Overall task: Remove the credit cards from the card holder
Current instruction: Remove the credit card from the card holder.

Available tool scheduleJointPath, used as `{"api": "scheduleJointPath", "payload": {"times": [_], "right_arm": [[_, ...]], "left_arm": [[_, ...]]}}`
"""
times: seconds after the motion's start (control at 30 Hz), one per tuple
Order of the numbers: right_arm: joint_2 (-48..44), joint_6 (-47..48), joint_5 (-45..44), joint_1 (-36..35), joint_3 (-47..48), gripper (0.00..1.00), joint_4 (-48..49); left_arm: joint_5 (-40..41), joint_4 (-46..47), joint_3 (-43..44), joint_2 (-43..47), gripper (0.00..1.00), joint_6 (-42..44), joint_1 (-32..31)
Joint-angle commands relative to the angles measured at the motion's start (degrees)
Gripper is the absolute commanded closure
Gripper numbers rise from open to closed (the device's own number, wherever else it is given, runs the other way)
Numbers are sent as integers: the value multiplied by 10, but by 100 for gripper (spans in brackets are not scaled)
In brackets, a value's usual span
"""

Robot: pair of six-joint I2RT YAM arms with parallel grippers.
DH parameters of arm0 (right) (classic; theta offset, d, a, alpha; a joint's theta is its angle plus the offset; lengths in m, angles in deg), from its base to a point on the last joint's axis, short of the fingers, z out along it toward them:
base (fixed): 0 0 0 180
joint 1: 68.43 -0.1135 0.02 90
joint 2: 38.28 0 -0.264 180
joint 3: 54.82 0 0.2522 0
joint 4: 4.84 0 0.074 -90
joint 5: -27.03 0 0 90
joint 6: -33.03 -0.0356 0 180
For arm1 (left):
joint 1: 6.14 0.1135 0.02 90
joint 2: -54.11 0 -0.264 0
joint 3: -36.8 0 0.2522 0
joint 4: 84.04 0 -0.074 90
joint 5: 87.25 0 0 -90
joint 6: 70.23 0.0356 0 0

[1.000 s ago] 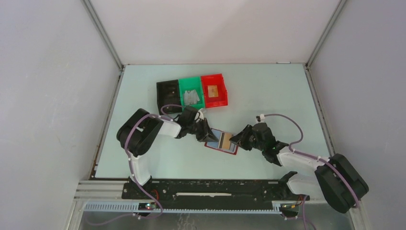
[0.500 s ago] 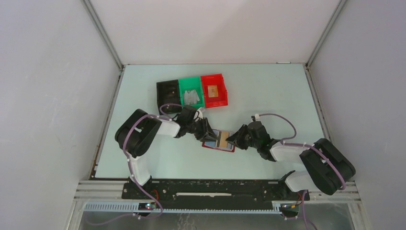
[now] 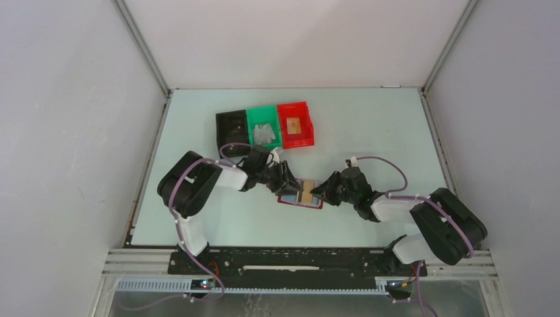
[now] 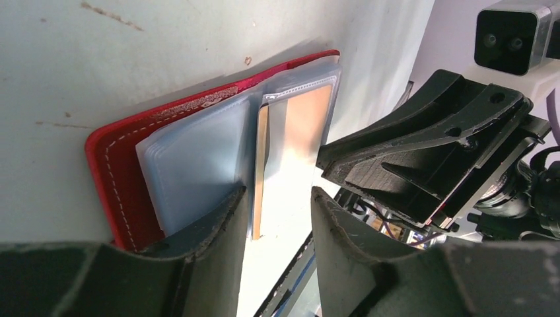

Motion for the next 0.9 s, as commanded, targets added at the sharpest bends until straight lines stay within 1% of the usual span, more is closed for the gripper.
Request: {"api": "scheduleJointPath", "payload": {"times": [0.0,0.13,0.33,0.47,0.57,0.87], "right_arm": [[30,4,0,-4,2,71,-23],[29,6,9,-4,9,73,-37],[-59,23,-42,-4,9,72,-87],[-91,33,-46,-4,18,71,-91],[-82,44,-39,-5,37,71,-100],[-32,43,-17,-4,54,71,-63]], "left_arm": [[-8,48,-21,-10,57,-19,3],[-9,54,-25,-9,62,-23,5],[-9,54,-33,-1,63,-23,12],[-9,53,-32,0,63,-23,14],[-12,52,-30,-3,63,-23,14],[-14,51,-29,-2,62,-22,14]]}}
